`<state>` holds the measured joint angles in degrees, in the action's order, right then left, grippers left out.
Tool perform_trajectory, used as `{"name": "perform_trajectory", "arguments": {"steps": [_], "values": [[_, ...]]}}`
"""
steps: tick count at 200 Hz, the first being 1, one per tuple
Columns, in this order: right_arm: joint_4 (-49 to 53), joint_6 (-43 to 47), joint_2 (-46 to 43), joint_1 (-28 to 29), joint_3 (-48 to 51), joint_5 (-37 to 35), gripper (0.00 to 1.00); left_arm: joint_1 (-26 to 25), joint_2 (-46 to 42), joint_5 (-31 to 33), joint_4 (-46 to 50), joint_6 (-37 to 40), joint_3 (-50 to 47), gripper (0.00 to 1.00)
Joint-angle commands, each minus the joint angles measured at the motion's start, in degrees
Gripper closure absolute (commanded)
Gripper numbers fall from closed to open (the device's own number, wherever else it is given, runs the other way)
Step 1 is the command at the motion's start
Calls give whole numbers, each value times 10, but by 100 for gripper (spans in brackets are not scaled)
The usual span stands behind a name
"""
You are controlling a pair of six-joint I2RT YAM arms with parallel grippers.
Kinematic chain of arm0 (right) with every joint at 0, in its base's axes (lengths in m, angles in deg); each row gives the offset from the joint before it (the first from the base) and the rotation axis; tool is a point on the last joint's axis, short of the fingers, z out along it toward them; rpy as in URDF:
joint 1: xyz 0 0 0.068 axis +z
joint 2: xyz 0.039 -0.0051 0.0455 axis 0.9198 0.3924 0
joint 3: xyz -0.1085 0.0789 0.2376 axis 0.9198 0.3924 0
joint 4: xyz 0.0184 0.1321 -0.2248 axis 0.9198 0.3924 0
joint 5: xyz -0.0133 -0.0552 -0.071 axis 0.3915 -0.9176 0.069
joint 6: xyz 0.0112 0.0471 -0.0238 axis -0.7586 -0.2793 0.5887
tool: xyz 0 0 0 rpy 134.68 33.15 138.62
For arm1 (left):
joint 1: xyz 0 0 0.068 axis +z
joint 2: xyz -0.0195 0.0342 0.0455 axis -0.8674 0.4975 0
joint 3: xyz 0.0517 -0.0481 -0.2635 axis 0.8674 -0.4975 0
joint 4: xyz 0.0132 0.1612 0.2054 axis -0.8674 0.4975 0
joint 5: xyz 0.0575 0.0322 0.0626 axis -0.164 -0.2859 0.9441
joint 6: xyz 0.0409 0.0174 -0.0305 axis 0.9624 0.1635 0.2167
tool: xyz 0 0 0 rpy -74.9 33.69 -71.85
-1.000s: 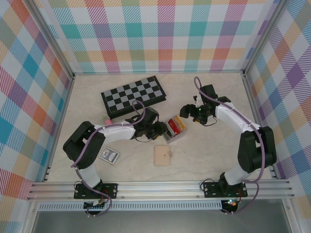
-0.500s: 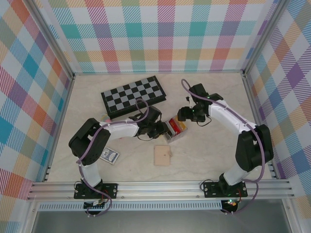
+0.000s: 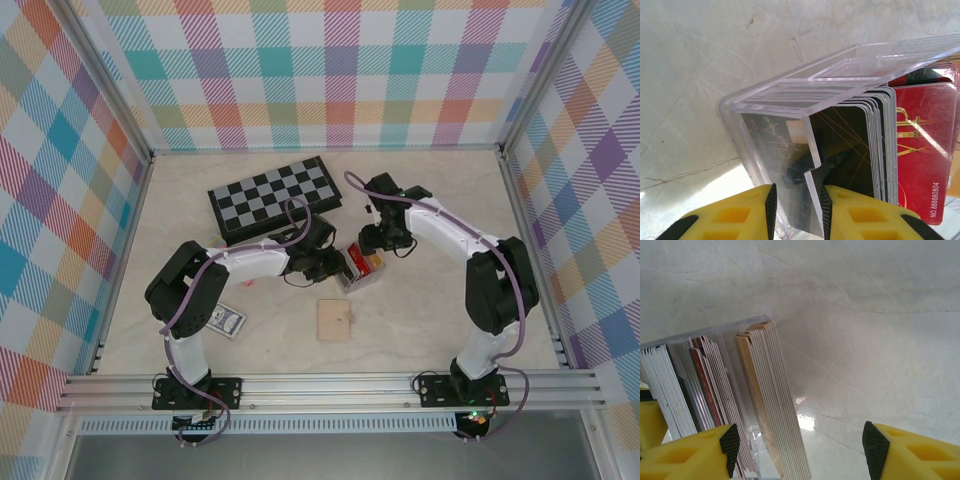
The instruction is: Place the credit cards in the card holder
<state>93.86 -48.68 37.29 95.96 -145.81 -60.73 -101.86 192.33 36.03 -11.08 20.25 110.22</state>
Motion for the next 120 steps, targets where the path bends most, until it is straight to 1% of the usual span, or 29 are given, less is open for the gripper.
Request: {"name": "perform_trajectory", "arguments": {"steps": [1, 26, 68, 120], "values": [[21, 21, 24, 10, -26, -19, 31, 8, 15, 11, 34, 11, 3, 70], [27, 18, 41, 12, -35, -62, 32, 8, 13, 14, 34, 11, 1, 70], [32, 28, 46, 14, -43, -95, 32, 8, 11, 15, 37, 13, 1, 70], [35, 31, 25, 20, -46, -92, 34, 8, 10, 18, 40, 13, -1, 70]]}}
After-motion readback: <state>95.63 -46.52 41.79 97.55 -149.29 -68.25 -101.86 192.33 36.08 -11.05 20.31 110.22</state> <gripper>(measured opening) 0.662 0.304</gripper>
